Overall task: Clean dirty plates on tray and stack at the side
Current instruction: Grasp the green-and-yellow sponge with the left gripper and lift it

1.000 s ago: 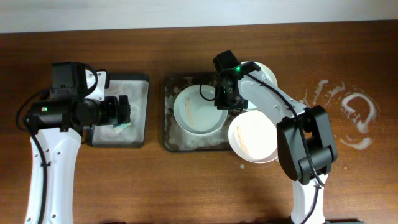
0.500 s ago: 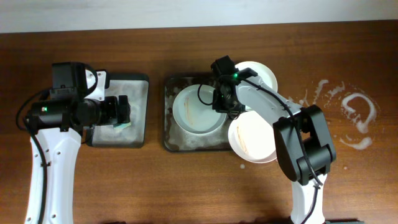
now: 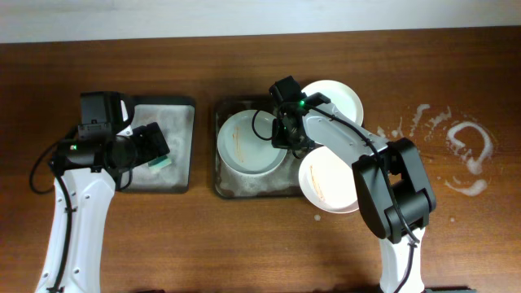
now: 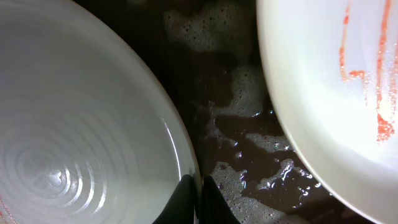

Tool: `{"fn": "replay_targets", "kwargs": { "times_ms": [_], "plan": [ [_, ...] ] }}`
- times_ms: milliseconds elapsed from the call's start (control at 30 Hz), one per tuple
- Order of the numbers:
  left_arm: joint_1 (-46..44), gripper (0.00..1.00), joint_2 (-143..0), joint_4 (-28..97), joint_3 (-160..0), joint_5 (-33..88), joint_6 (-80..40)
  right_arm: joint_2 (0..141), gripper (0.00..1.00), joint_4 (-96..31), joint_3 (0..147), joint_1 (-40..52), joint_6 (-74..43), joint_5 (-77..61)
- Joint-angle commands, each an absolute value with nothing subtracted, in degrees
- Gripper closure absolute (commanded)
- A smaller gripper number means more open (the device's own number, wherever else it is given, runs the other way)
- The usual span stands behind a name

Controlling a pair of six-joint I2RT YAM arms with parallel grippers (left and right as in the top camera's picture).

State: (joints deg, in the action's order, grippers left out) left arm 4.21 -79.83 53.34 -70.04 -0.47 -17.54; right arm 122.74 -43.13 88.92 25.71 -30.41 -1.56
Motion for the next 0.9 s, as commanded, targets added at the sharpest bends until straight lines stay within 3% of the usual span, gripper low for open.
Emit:
{"fn": "replay_targets", "kwargs": {
  "times_ms": [0, 67, 200, 233, 467, 733, 800, 867],
  "plan": [
    [4.4, 0.06, -80.0, 47.9, -65.5, -1.5, -21.2, 125.6, 0.96, -43.0, 88.3, 26.2, -31.0, -1.5],
    [4.4, 0.06, -80.2, 43.8, -62.0, -1.5, -21.2, 125.6, 0.96, -43.0, 88.3, 26.2, -31.0, -1.5],
    [4.4, 0.4, -84.7, 33.5, -55.9, -1.5, -22.3, 125.6, 0.96, -43.0, 88.3, 26.2, -31.0, -1.5],
    [4.4, 0.45, -86.5, 33.5, -56.7, -1.2, -23.0, 125.6, 0.96, -43.0, 88.3, 26.2, -31.0, -1.5],
    [4.5, 0.45, -104.6, 59.0, -82.4, -1.1, -20.2, 125.6, 0.96, -43.0, 88.3, 26.2, -30.9, -1.5],
    [4.9, 0.48, -117.7, 56.9, -86.8, -2.1, -16.8, 125.6, 0.96, -43.2, 88.3, 26.2, -30.9, -1.5],
    [5.9, 0.54, -118.2, 55.6, -86.8, -2.4, -16.9, 125.6, 0.96, -43.2, 88.3, 26.2, -30.9, -1.5],
    [7.0, 0.69, -118.2, 54.8, -86.8, -2.4, -16.9, 125.6, 0.96, -43.2, 88.3, 26.2, -30.9, -1.5]
  ]
}}
